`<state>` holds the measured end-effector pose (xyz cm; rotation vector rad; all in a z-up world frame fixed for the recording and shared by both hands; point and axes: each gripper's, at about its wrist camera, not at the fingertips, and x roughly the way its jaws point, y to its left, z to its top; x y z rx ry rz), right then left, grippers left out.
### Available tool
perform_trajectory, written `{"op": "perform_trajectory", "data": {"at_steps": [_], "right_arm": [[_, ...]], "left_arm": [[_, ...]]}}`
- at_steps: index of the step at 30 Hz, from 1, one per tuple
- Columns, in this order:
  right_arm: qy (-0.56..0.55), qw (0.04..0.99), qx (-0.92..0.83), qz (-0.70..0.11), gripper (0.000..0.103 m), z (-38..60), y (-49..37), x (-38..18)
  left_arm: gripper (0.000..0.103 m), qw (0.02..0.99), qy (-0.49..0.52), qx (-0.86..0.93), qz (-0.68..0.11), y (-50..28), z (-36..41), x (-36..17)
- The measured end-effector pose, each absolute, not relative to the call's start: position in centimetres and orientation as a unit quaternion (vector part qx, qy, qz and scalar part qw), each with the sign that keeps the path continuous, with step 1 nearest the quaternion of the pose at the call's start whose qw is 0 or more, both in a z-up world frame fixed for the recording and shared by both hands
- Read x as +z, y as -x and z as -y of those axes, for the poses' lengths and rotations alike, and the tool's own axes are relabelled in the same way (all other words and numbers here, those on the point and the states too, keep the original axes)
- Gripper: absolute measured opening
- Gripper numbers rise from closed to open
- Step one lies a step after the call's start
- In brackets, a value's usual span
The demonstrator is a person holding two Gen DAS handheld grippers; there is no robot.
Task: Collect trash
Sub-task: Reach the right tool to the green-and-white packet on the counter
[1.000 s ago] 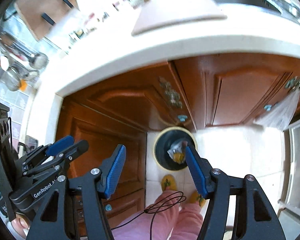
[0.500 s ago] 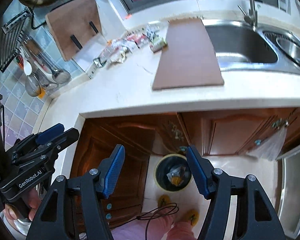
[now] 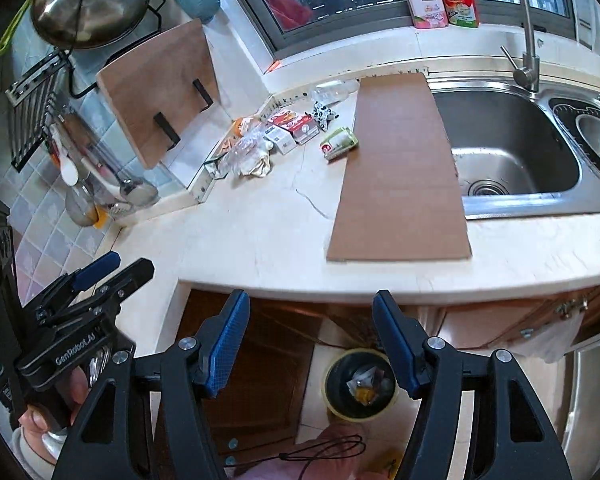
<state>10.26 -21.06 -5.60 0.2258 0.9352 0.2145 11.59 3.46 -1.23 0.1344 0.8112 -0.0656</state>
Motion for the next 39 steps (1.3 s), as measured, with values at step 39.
{"op": "perform_trajectory", "data": {"at_steps": [39], "right_arm": [[-0.234, 0.814, 0.083, -0.524, 0.056, 21.0, -46.2, -19.8]], "left_arm": [[0.065, 0.912, -0.102, 0.022, -0.398, -36.0, -8.8, -12.0]]}}
